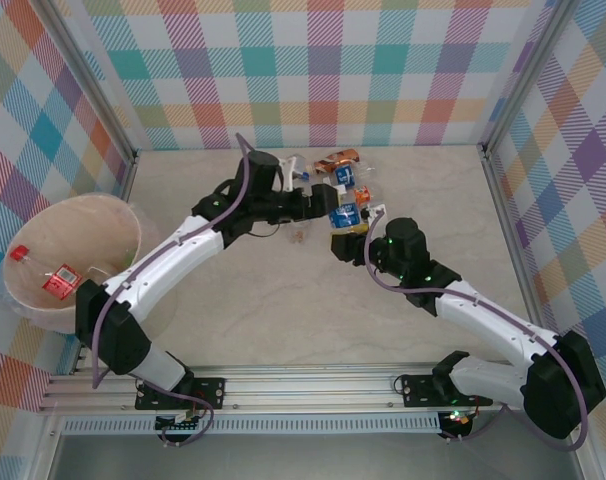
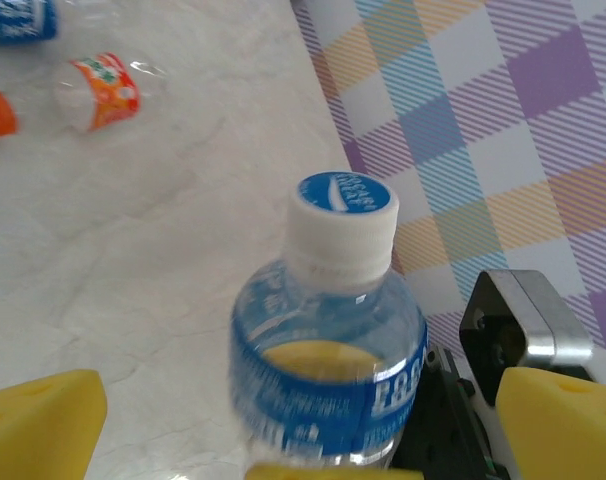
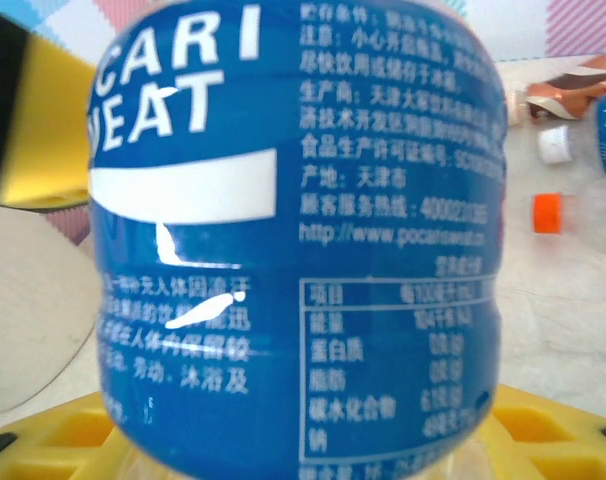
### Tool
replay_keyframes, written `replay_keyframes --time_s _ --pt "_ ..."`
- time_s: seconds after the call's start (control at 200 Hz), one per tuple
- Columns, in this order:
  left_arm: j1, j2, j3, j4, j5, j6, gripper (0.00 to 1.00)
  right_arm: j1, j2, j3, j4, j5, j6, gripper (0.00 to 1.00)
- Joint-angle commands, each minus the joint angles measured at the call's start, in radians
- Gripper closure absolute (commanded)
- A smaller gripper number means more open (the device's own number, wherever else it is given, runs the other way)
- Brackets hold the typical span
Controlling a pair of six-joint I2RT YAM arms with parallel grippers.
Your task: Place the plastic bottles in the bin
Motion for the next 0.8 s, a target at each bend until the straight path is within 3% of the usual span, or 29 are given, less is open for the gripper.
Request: replay_keyframes --time_s 0.0,0.1,0.245,0.5,0.655,0.795 --pt "-0.041 0.030 0.033 0.090 0.026 0.004 0.00 0.004 -0.012 -0.011 0.064 -0.097 -0.028 0.63" --pt "-0.071 0.048 0.027 0.128 0.001 -0.016 0.00 0.005 -0.014 -0.011 0.080 -0.114 -0.016 0.62" --pt "-0.078 0.044 -0.017 0.151 -0.125 -0.099 0.04 0.005 -0.024 -0.015 0.103 -0.115 -0.007 0.61" --pt "-0.079 0.098 0.027 0.113 -0.057 -0.104 0.17 0.005 -0.008 0.014 0.097 -0.118 -0.005 0.61" --pt "-0.079 0.107 0.036 0.060 -0.016 -0.061 0.19 0.004 0.008 0.064 0.059 -0.094 -0.007 0.61" --pt "-0.078 0.088 0.012 0.017 -0.033 -0.030 0.35 0.003 0.027 0.099 0.007 -0.108 -0.026 0.60"
